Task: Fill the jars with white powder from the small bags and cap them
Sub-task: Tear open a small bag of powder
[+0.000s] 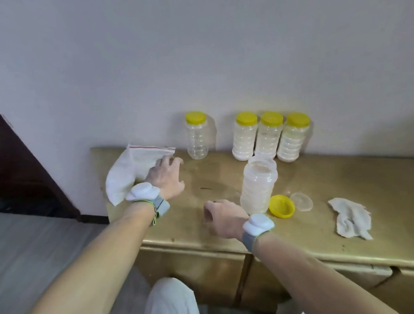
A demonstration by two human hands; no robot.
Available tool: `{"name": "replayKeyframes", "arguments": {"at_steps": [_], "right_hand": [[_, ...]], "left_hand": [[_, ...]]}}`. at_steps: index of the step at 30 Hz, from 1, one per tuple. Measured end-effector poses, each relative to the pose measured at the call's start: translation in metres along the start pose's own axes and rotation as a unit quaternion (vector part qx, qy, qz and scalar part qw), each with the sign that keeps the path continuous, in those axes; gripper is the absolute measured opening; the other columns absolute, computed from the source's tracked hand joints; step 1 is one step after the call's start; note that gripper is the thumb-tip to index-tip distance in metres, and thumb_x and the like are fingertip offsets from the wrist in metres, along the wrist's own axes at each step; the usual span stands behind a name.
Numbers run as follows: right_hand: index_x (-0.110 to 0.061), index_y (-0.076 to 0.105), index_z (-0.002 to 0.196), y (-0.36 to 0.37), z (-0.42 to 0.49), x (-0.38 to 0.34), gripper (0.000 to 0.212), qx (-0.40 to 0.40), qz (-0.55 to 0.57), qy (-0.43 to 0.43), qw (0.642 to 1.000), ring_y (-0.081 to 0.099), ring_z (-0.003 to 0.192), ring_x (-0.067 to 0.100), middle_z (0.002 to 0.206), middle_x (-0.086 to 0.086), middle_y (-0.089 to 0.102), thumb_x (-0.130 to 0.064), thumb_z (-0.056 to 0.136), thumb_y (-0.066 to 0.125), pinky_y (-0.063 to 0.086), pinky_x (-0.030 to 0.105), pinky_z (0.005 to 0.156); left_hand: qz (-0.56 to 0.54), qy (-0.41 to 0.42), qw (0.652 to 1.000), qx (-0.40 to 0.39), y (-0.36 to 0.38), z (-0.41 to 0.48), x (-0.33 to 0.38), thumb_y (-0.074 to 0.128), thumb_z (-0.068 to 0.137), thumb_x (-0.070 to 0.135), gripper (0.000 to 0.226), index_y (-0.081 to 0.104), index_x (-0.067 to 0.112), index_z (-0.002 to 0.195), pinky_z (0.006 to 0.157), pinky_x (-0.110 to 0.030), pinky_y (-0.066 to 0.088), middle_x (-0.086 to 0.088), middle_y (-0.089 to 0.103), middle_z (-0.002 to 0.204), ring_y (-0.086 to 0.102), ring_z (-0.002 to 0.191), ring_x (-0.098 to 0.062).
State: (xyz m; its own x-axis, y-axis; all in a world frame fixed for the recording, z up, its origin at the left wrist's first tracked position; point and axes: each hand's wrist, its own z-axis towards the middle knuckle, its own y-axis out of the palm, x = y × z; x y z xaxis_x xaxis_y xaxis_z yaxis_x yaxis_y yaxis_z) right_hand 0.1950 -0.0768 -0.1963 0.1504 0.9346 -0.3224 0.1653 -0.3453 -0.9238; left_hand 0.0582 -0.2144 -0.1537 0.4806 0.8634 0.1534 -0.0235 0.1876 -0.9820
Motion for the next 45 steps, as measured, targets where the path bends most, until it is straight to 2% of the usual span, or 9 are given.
{"name": "replayKeyframes", "arguments": {"at_steps": [10,15,20,27,32,34,37,40,45], "right_hand": [[-0.021,0.042,0.139,0.017,0.058,-0.013,0.064,-0.129,-0.012,0.125,0.984,0.049,0.125,0.034,0.134,0.009,0.05,-0.056,0.087,0.054,0.044,0.046,0.102],[-0.022,0.042,0.14,0.015,0.062,-0.011,0.067,-0.138,0.01,0.143,0.98,0.049,0.125,0.034,0.135,0.01,0.051,-0.057,0.085,0.057,0.045,0.045,0.102],[-0.02,0.04,0.141,0.016,0.056,-0.01,0.072,-0.128,0.017,0.128,0.983,0.045,0.13,0.034,0.138,0.01,0.049,-0.062,0.086,0.057,0.042,0.043,0.104],[-0.022,0.043,0.14,0.014,0.049,-0.011,0.072,-0.108,0.04,0.11,0.987,0.046,0.13,0.031,0.137,0.006,0.049,-0.065,0.084,0.057,0.041,0.041,0.104],[-0.024,0.049,0.127,0.016,0.038,-0.007,0.068,-0.088,0.089,0.109,0.986,0.051,0.123,0.029,0.128,0.003,0.052,-0.073,0.08,0.055,0.042,0.041,0.101],[-0.023,0.05,0.115,0.015,0.034,-0.002,0.062,-0.068,0.171,0.118,0.976,0.057,0.111,0.026,0.118,0.001,0.057,-0.072,0.077,0.058,0.047,0.042,0.095],[-0.016,0.047,0.123,0.014,0.022,0.003,0.063,-0.031,0.258,0.129,0.957,0.058,0.111,0.028,0.123,0.005,0.058,-0.058,0.082,0.066,0.047,0.035,0.086],[-0.01,0.045,0.125,0.016,0.01,0.008,0.056,0.014,0.267,0.131,0.955,0.056,0.114,0.03,0.126,0.01,0.055,-0.043,0.086,0.067,0.048,0.038,0.088],[-0.024,0.051,0.113,0.013,-0.007,0.017,0.031,0.093,0.339,0.085,0.932,0.063,0.099,0.021,0.11,-0.002,0.064,-0.028,0.085,0.062,0.055,0.04,0.087]], "left_hand": [[0.141,-0.021,0.989,0.048,-0.021,0.049,-0.056,0.063,0.087,0.033,0.057,0.044,0.024,0.14,0.114,-0.041,0.024,-0.004,0.034,0.153,0.03,0.142,-0.024],[0.156,-0.048,0.986,0.044,-0.027,0.07,-0.055,0.053,0.092,0.011,0.038,0.052,0.013,0.13,0.105,-0.04,0.032,-0.008,0.051,0.132,0.044,0.126,-0.028],[0.233,-0.063,0.97,0.008,-0.03,0.075,-0.06,0.047,0.096,0.009,0.025,0.065,0.013,0.112,0.097,-0.036,0.038,-0.006,0.06,0.115,0.053,0.112,-0.026],[0.046,-0.109,0.992,0.032,-0.058,0.073,-0.041,0.054,0.099,0.031,0.022,0.071,0.025,0.111,0.076,-0.031,0.042,-0.012,0.066,0.115,0.064,0.106,-0.034],[-0.117,-0.094,0.988,-0.039,-0.069,0.047,-0.021,0.064,0.092,0.032,0.01,0.071,0.025,0.092,0.083,-0.028,0.047,-0.01,0.069,0.107,0.062,0.103,-0.03],[-0.209,-0.083,0.971,-0.081,-0.063,0.037,-0.01,0.071,0.087,0.028,0.004,0.074,0.025,0.088,0.077,-0.024,0.049,-0.006,0.072,0.101,0.064,0.096,-0.024],[-0.321,-0.096,0.929,-0.159,-0.057,0.02,0.013,0.076,0.084,0.019,0.005,0.076,0.018,0.088,0.054,-0.02,0.051,-0.001,0.067,0.08,0.06,0.072,-0.017],[-0.387,-0.114,0.886,-0.228,-0.053,0.007,0.031,0.073,0.084,0.012,0.014,0.072,0.005,0.096,0.059,-0.027,0.055,-0.008,0.064,0.079,0.061,0.068,-0.02],[-0.434,-0.107,0.845,-0.293,-0.049,-0.01,0.044,0.067,0.085,0.009,0.012,0.068,0.008,0.073,0.064,-0.029,0.053,-0.01,0.064,0.07,0.061,0.059,-0.019]]}}
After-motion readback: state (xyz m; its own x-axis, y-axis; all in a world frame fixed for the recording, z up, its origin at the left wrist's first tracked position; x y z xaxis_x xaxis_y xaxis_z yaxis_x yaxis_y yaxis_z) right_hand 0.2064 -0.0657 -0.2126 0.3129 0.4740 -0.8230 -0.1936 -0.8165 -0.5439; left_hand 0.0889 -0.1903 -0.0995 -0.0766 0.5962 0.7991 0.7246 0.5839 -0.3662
